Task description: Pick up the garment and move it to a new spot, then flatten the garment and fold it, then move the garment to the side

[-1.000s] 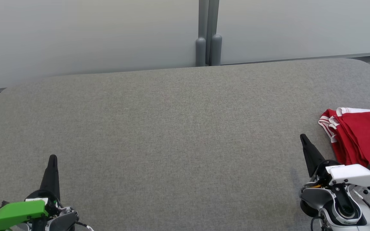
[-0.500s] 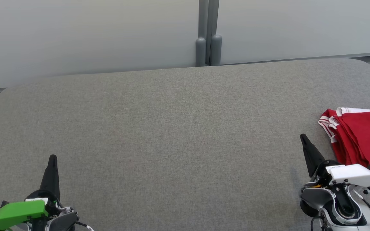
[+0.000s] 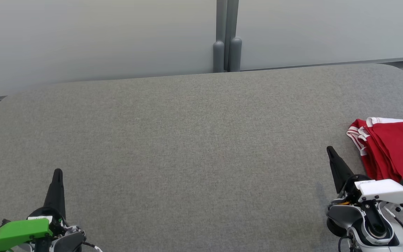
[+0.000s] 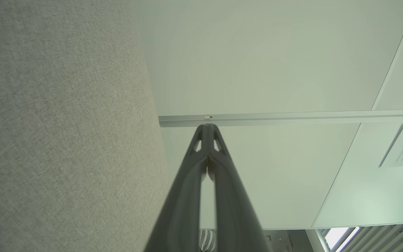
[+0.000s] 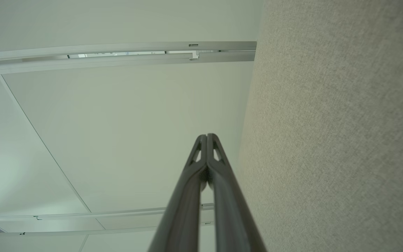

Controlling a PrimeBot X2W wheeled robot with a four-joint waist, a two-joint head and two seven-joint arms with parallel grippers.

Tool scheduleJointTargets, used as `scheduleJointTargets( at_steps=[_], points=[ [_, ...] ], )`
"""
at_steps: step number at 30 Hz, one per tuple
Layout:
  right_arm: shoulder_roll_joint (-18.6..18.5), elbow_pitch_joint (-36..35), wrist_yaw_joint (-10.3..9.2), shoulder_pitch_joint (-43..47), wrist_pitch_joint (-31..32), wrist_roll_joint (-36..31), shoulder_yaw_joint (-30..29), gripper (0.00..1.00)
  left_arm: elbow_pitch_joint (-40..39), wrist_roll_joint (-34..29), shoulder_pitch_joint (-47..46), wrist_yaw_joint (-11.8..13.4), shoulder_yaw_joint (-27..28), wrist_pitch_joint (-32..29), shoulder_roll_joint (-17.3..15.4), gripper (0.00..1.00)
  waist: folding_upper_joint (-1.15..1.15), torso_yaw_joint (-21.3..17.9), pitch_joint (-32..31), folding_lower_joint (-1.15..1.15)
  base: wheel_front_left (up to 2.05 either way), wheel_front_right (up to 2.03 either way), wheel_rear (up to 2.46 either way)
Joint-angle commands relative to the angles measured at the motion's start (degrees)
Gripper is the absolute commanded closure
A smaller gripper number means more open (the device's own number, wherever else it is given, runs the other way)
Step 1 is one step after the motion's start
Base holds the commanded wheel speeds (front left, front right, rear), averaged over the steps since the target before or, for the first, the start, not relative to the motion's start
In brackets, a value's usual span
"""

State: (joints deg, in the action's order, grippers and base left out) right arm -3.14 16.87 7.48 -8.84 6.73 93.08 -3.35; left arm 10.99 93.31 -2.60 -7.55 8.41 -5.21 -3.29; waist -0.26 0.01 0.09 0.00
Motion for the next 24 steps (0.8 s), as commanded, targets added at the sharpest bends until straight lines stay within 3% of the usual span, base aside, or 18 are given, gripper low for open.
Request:
scheduleJointTargets(
  at_steps=[1,24],
  points=[
    [-0.10,0.11,0.03,-0.62,0.24,-0.42,-0.21,1.00,-0.16,-0.19,-0.72,-0.18,0.18,-0.08,-0.06,1.00,0.26,0.00,0.00,0.00,0.00,0.00,0.00],
    [-0.02,0.11,0.03,-0.62,0.33,-0.53,-0.33,1.00,-0.16,-0.30,-0.75,-0.18,0.29,-0.23,0.05,1.00,0.26,0.00,0.00,0.00,0.00,0.00,0.00]
  ],
)
